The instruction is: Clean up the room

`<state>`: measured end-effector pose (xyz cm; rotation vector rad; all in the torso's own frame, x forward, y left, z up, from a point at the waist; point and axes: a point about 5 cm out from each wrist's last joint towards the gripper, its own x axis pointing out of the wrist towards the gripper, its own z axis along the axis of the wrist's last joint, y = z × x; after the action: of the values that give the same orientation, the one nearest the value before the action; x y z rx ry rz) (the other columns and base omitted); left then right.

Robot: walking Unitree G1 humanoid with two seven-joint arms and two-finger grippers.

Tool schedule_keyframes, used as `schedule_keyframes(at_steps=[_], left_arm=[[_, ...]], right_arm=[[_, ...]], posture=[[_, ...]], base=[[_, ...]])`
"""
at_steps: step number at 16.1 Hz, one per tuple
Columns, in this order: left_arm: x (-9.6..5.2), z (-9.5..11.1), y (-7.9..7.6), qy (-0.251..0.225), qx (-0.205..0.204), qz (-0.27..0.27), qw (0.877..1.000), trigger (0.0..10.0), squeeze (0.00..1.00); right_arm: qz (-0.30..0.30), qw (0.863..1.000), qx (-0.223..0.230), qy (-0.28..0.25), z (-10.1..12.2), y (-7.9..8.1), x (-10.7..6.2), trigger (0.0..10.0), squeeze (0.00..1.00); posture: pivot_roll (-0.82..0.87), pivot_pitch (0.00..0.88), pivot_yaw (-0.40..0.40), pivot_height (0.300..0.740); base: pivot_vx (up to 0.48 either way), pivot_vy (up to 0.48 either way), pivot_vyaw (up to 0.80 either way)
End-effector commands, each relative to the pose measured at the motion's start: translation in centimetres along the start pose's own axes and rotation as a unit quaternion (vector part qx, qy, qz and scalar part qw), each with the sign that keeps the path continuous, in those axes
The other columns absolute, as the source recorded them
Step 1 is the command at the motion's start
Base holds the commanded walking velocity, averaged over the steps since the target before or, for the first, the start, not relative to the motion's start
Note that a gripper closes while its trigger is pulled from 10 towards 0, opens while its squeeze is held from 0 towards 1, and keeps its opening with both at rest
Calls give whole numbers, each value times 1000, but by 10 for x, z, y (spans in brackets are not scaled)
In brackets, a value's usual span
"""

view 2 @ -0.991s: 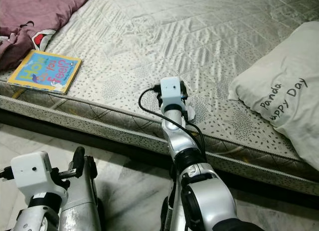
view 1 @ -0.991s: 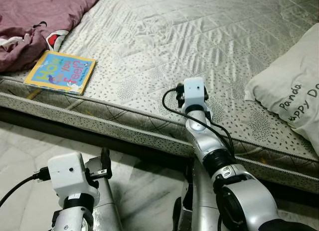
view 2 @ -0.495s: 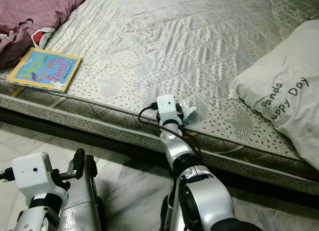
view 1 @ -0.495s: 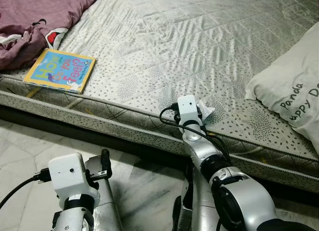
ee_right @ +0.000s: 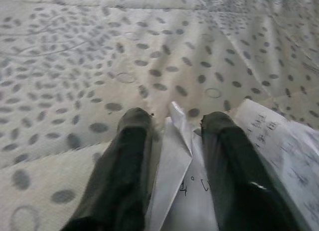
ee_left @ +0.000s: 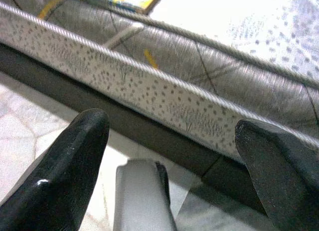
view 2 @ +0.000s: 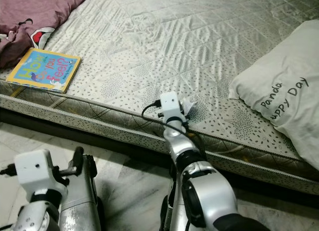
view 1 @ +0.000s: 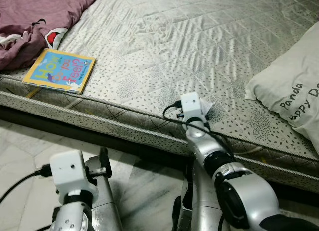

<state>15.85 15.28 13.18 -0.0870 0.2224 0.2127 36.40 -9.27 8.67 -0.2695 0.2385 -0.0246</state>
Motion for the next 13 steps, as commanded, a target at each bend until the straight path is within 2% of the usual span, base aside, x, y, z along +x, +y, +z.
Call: schedule_keyframes(at_steps=[1, 4, 8, 10, 13], left_arm=[[4, 0, -3, -2, -19, 2, 1000, 10000, 0], [19, 5, -1, -23, -17, 6, 1000, 10000, 0], [47, 13, -3, -55, -20, 2, 998, 10000, 0], [67, 20, -3, -77, -20, 0, 997, 10000, 0], [86, 28, 1, -104, -14, -1, 994, 10000, 0]], right_arm=[[0, 1000, 6, 8, -1, -1, 1, 0, 0], [13, 999, 31, 3, 10, -1, 4, 0, 0], [16, 999, 51, 4, 16, -9, 9, 0, 0], [15, 998, 67, 7, 19, -17, 12, 0, 0], [10, 994, 108, 5, 23, -31, 15, 0, 0]], posture=[[184, 153, -98, 516], [176, 87, -97, 516], [144, 0, -99, 516], [126, 0, -98, 516], [98, 0, -86, 516]], base=[[0, 0, 0], [0, 0, 0], [0, 0, 0], [0, 0, 0], [0, 0, 0]])
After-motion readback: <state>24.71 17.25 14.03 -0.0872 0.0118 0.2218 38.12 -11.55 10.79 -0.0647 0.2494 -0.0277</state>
